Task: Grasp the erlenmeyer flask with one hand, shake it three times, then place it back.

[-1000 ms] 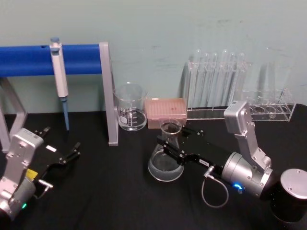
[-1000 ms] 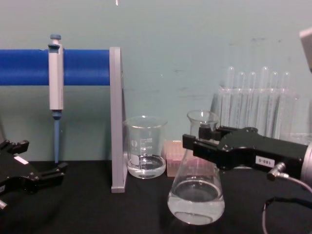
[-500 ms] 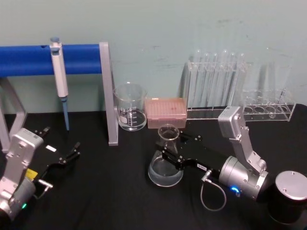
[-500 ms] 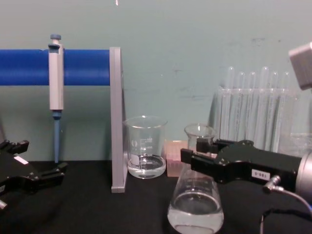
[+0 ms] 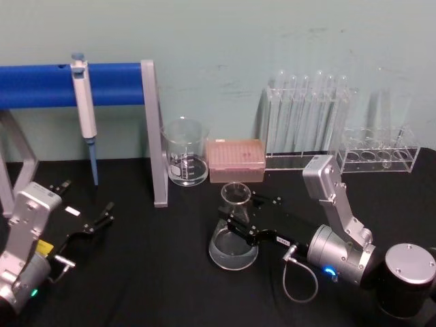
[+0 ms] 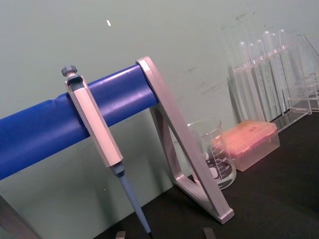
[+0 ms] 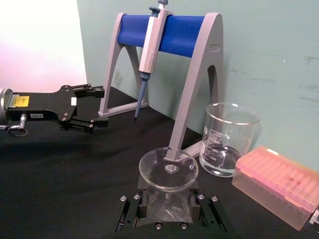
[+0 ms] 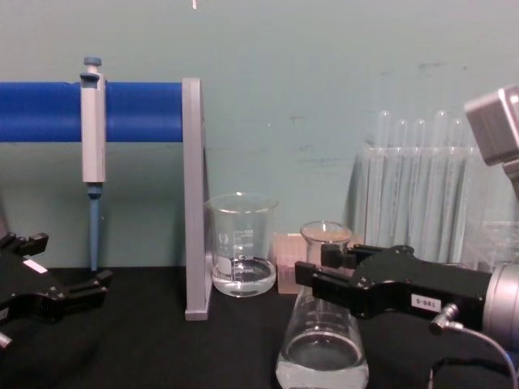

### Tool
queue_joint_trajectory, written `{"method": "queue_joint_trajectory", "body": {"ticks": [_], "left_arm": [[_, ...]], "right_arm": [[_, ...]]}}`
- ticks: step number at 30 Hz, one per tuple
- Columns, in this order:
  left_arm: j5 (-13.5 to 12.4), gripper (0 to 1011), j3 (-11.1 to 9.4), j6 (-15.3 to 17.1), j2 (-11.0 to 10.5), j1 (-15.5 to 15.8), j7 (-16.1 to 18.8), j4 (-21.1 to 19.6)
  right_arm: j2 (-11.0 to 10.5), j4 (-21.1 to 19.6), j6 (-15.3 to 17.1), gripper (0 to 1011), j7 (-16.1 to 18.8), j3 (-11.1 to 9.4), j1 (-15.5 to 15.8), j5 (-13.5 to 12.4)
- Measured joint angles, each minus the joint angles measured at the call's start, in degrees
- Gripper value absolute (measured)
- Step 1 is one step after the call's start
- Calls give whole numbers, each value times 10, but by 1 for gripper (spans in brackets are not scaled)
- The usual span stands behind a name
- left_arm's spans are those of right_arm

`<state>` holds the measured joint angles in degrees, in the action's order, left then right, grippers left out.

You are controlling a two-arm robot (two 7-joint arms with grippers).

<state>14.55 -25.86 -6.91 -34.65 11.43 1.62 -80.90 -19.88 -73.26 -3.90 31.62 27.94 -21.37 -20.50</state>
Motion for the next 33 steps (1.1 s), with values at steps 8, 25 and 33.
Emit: {"method": "queue_joint_trajectory", "body": {"ticks": [8,25,33], "left_arm": [[0,1001,0,0,0,0,0,0],[0,1001,0,0,0,0,0,0],[0,1001,0,0,0,0,0,0]], "right_arm": [[1,5,6,457,3,4,-5,3],[4,14,16,457,5,6,-10,1],[6,13,23,457,-2,4,-9,-2]]}}
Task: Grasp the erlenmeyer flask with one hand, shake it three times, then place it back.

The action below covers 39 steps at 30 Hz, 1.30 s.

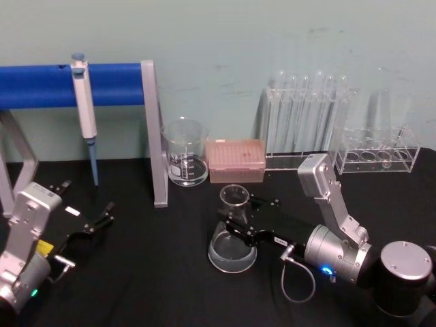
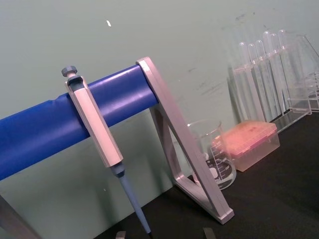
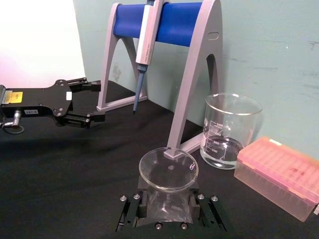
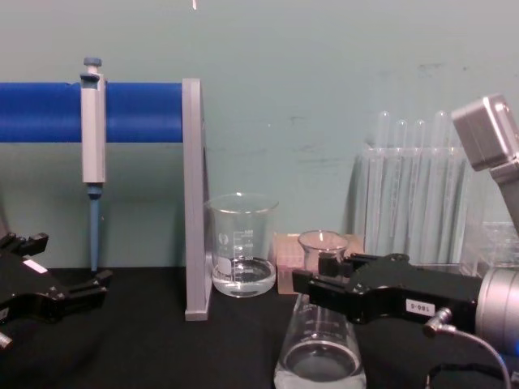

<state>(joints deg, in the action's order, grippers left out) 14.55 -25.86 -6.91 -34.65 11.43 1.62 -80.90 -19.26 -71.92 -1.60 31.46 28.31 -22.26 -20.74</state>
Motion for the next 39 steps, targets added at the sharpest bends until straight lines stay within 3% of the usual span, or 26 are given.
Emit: {"method": "queue_joint_trajectory", "body": {"ticks": [30,39], "left_arm": [[0,1001,0,0,0,0,0,0],[0,1001,0,0,0,0,0,0]], "right_arm": [[-1,0,-2,458,0,0,1,1],[-1,0,-2,728,1,0,1,2]]}}
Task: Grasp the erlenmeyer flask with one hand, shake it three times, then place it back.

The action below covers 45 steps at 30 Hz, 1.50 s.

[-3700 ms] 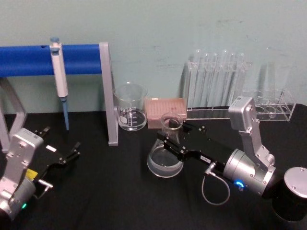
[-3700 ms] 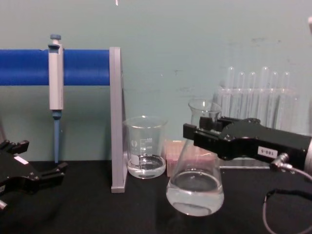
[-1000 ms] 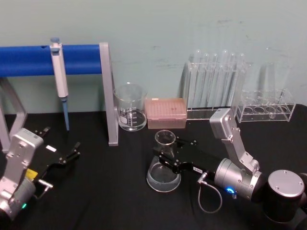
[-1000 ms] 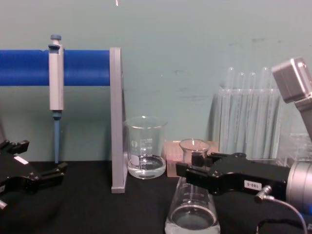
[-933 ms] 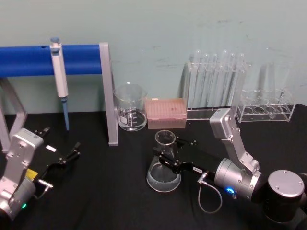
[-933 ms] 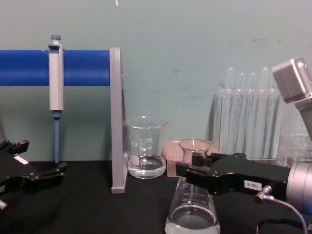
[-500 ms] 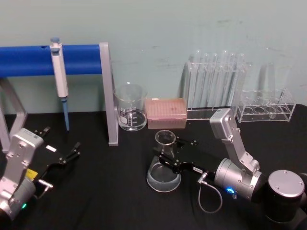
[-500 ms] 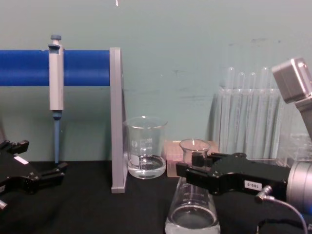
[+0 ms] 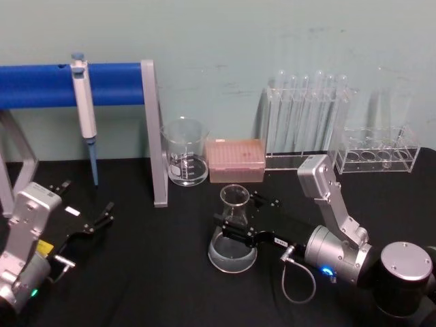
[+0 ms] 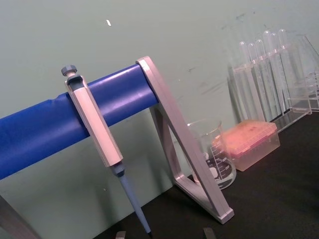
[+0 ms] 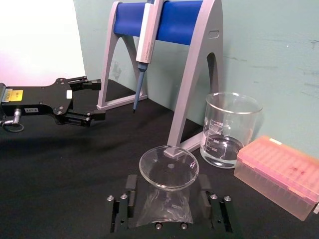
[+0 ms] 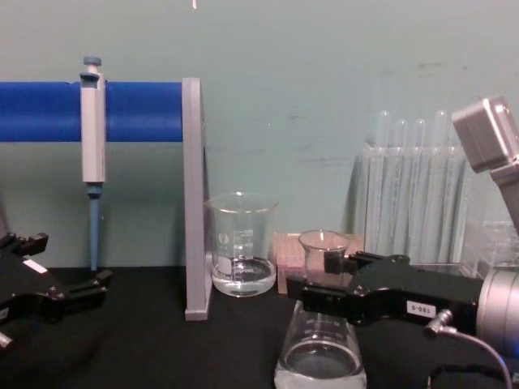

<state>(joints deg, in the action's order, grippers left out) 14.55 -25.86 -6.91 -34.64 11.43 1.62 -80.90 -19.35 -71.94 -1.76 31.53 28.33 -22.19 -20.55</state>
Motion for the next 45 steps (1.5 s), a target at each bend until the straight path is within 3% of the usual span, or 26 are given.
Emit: {"method": "queue_joint_trajectory", "body": {"ticks": [10,31,38,45], "left_arm": [[0,1001,0,0,0,0,0,0],[0,1001,0,0,0,0,0,0],[0,1001,0,0,0,0,0,0],[0,1001,0,0,0,0,0,0]], "right_arm": [[0,0,0,998,0,0,0,0],[-4,-5,0,1000,0,-2,1,-1],[-25,-29,9,1000,12,-8,13,-13],[-65,-75,24,1000,22,-19,41,-31]]}}
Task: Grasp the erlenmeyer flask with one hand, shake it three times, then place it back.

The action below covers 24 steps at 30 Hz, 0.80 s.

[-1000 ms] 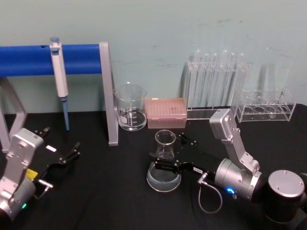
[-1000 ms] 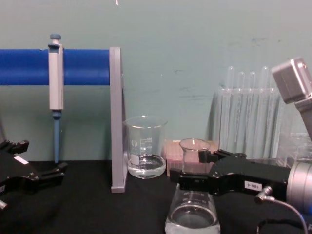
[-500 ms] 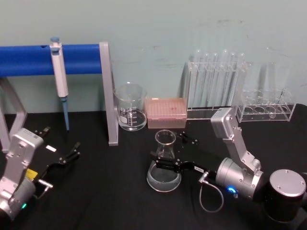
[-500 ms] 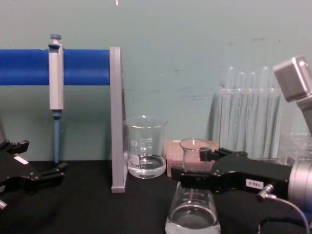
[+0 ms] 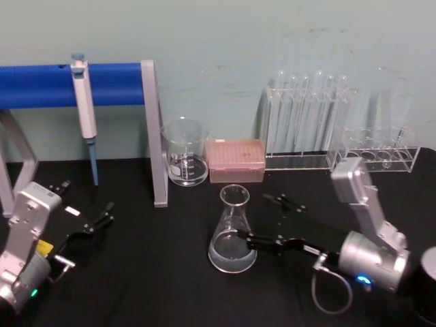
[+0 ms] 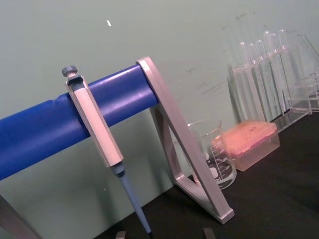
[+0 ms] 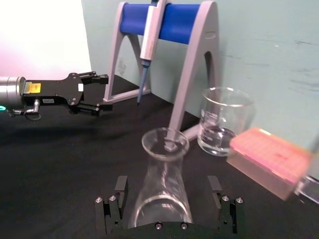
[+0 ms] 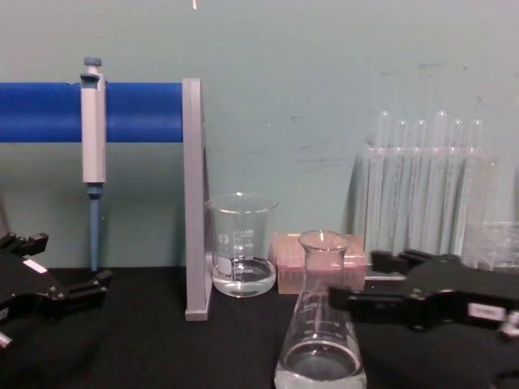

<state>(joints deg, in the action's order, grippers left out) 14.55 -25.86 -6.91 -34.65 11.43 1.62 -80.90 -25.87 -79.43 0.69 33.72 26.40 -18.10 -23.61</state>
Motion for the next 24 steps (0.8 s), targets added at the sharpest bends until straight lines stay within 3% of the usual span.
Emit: {"method": "queue_joint_trajectory", "body": {"ticks": [5,10,16,24], "left_arm": [[0,1001,0,0,0,0,0,0],[0,1001,0,0,0,0,0,0],[0,1001,0,0,0,0,0,0],[0,1001,0,0,0,0,0,0]], "right_arm": [[-29,-35,14,1000,-21,-24,29,-14],[-38,-47,20,1000,-69,-51,49,-15],[-26,-48,20,1000,-142,-83,64,9],[0,-38,9,1000,-208,-103,69,47]]}}
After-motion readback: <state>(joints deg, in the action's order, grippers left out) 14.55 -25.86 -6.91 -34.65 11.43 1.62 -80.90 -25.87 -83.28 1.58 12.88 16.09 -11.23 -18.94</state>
